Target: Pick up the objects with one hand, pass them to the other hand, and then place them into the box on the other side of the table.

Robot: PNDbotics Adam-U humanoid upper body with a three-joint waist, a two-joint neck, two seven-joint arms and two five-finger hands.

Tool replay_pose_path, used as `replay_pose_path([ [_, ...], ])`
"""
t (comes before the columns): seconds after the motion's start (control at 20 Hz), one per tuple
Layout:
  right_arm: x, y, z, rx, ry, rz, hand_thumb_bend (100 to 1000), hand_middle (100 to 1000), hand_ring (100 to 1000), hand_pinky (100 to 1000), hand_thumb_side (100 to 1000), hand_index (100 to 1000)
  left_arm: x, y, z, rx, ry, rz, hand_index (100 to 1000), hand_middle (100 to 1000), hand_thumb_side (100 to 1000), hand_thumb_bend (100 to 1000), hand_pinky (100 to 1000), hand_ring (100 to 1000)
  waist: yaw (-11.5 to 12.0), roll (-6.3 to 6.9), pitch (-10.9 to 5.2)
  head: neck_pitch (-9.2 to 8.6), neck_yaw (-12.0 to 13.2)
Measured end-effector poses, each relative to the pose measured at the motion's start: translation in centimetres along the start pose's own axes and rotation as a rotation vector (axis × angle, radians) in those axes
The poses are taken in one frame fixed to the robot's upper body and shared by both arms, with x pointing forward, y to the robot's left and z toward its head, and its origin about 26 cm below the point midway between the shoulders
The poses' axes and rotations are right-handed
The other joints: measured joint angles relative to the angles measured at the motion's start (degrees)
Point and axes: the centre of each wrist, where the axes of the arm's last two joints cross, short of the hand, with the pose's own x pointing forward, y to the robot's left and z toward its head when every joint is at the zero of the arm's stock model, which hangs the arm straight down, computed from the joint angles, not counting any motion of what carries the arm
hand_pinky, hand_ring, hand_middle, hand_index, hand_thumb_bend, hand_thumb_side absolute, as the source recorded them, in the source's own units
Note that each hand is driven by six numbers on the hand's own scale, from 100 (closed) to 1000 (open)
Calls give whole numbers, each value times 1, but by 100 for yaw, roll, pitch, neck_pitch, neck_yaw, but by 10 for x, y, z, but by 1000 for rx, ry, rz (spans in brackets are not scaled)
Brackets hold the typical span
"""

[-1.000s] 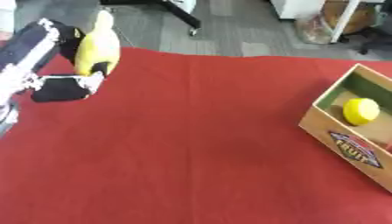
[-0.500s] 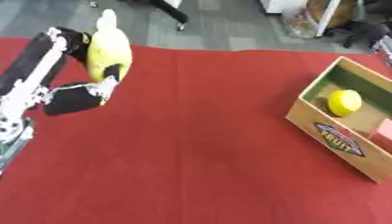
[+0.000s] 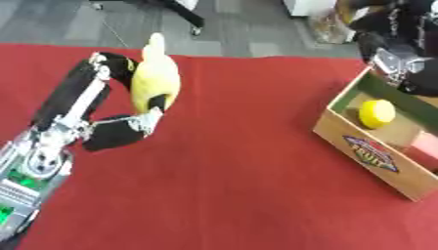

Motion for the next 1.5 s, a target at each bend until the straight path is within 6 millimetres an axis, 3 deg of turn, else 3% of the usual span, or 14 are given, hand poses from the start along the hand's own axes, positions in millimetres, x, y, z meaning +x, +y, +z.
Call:
replay_pose_path([
  [0.4,21,16,-24,152,-86,28,100,880,850,913,369,936,2,-20,-6,-59,-53,67,484,394,322,100,642,454,-27,-34,-18,27,-69],
  [0.75,35,27,-39,281,-115,81,100,897,871,914,251,942,2,-29,-9,-91,-120,44,482,400,294,100,642,460,-37,-43,-20,99,-154],
  [1.5,23,49,-76,435,-105,182,100,917,894,918,226,942,9,-42,-9,-124,-220,-1,481,403,280,100,643,463,-49,-68,-20,223,-272],
])
